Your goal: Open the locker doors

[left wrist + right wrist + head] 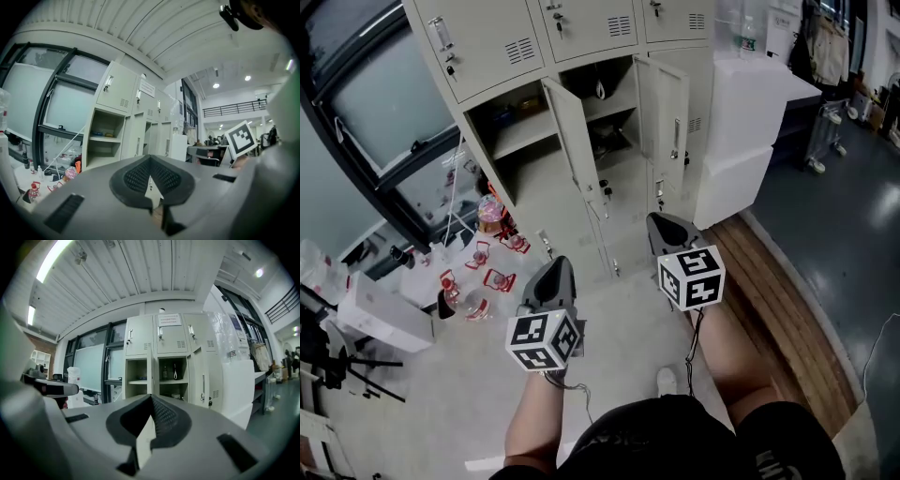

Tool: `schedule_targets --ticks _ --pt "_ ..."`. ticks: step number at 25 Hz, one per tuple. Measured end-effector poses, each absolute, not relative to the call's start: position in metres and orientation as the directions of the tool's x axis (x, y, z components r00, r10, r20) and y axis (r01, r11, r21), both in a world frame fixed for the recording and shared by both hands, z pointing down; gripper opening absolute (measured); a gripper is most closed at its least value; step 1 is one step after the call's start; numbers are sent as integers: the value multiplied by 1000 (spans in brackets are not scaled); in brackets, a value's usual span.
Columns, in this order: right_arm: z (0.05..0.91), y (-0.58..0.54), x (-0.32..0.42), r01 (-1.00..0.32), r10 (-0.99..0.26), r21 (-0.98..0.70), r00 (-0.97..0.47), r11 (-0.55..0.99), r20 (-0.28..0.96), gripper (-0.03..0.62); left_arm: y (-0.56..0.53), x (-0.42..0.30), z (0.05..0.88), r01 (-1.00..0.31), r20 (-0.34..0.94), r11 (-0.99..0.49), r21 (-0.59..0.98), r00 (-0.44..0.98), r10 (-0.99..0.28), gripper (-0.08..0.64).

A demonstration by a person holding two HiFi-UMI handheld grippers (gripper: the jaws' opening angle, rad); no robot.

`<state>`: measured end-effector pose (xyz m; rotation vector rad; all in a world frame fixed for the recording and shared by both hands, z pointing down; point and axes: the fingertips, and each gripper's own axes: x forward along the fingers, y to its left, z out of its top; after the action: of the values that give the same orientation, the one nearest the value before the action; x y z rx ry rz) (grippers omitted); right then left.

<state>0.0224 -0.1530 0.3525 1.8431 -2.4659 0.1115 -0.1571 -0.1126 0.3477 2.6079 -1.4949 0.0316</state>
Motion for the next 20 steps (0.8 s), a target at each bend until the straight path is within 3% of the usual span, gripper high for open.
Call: schedule_targets --ticks 11,20 --pt "343 -55 1 -979 -975 13 -202 204 93 0 -35 -177 341 -811 64 -572 119 582 -811 -2" --pt "341 -26 10 -963 -960 30 -264 268 91 0 3 -169 336 -851 46 -512 116 520 -853 -2"
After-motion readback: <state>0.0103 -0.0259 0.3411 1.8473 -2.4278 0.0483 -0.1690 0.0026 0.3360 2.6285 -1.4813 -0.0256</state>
